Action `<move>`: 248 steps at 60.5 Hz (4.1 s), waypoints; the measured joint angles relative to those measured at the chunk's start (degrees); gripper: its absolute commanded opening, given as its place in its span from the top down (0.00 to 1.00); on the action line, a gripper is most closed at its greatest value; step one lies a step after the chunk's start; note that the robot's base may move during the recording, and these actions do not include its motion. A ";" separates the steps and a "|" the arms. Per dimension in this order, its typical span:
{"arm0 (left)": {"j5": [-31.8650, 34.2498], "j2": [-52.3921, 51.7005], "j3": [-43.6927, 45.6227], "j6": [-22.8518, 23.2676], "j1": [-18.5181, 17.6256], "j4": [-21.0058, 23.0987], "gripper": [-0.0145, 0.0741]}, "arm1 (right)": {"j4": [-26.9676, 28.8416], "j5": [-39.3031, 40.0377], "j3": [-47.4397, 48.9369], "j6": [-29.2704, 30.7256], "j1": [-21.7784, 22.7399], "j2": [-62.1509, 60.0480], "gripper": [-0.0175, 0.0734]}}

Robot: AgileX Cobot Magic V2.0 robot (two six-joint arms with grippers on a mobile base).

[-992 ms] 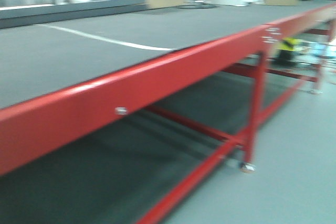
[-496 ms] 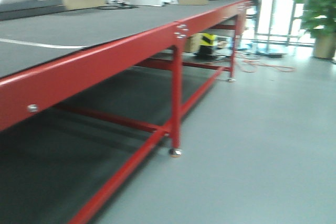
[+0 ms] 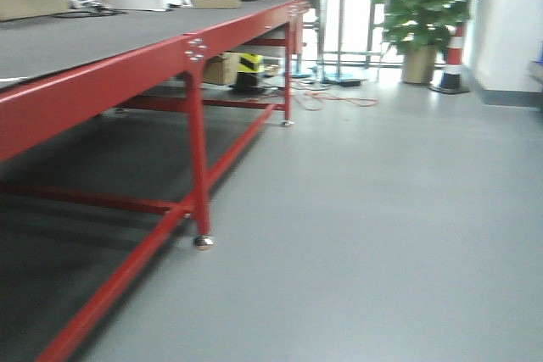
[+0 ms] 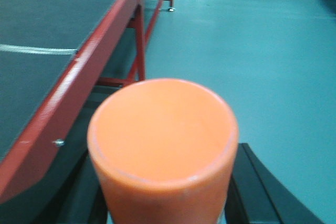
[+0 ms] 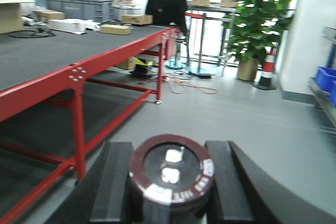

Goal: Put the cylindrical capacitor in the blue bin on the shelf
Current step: 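Drive the base along the red-framed table while holding both objects, then drive the base up to the steel shelf of blue bins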

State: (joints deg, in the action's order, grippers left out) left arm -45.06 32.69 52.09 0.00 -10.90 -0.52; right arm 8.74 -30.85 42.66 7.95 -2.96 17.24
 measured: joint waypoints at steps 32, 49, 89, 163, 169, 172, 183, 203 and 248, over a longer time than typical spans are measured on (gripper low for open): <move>0.00 0.00 0.00 0.00 0.00 0.00 0.96 | 0.00 0.00 0.00 0.00 0.00 -0.09 0.93; 0.00 0.00 0.00 0.00 0.00 -0.10 0.96 | 0.00 0.00 0.00 0.00 0.00 -0.09 0.93; 0.00 -0.12 0.00 0.00 0.00 -0.10 0.96 | 0.00 0.00 0.00 0.00 0.00 -0.09 0.93; 0.00 -0.12 0.00 0.00 0.00 -0.31 0.96 | 0.00 0.00 0.00 0.00 0.00 -0.09 0.93; 0.00 -0.12 0.00 0.00 0.00 -0.31 0.96 | 0.00 0.00 0.00 0.00 0.00 -0.09 0.93; 0.00 -0.12 0.00 0.00 0.00 -0.31 0.96 | 0.00 0.00 0.00 0.00 0.00 -0.09 0.93; 0.00 -0.12 0.00 0.00 0.00 -0.31 0.96 | 0.00 0.00 0.00 0.00 0.00 -0.09 0.93; 0.00 -0.12 0.00 0.00 0.00 -0.31 0.96 | 0.00 0.00 0.00 0.00 0.00 -0.09 0.93; 0.00 -0.12 0.00 0.00 0.00 -0.31 0.96 | 0.00 0.00 0.00 0.00 0.00 -0.09 0.93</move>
State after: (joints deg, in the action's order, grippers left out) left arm -45.06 32.58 52.09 0.00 -10.90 -0.83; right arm 8.74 -30.85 42.66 7.95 -2.96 17.15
